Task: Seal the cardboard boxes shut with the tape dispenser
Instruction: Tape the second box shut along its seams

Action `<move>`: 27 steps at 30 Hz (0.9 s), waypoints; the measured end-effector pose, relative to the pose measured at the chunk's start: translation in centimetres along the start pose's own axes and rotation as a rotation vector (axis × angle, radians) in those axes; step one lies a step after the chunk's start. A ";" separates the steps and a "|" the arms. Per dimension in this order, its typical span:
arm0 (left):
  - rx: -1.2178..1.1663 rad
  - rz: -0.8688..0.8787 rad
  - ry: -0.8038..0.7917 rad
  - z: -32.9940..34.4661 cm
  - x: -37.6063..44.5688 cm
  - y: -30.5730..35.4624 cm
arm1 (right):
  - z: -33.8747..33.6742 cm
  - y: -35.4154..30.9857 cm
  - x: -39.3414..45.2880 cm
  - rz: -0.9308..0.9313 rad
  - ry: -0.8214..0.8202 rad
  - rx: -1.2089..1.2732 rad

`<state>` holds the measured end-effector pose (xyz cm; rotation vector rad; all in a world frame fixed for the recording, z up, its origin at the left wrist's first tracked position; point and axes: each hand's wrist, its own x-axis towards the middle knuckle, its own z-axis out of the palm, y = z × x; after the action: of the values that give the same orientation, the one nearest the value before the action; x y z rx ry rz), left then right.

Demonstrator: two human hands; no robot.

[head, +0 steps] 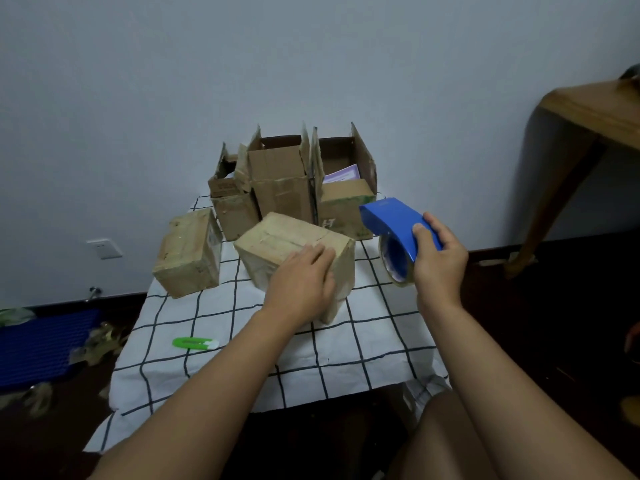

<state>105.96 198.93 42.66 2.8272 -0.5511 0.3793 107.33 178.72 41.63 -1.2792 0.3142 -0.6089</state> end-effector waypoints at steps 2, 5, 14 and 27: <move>-0.006 0.020 -0.064 -0.2 -0.6 -0.7 | 0.2 0.0 -0.7 -0.004 -0.029 0.004; -0.032 0.045 -0.113 -0.8 -1.3 -1.1 | 0.1 0.0 -1.8 0.001 -0.094 0.005; -0.150 0.021 -0.013 -1.6 -3.9 -3.4 | -1.8 -2.0 -2.9 -0.011 -0.205 0.033; -0.192 0.016 -0.004 -1.4 -5.4 -4.3 | -2.5 -2.5 -5.3 0.059 -0.470 0.010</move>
<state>102.54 205.01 41.65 2.6416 -0.5786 0.3064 101.14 179.45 42.72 -1.3560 -0.0405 -0.2463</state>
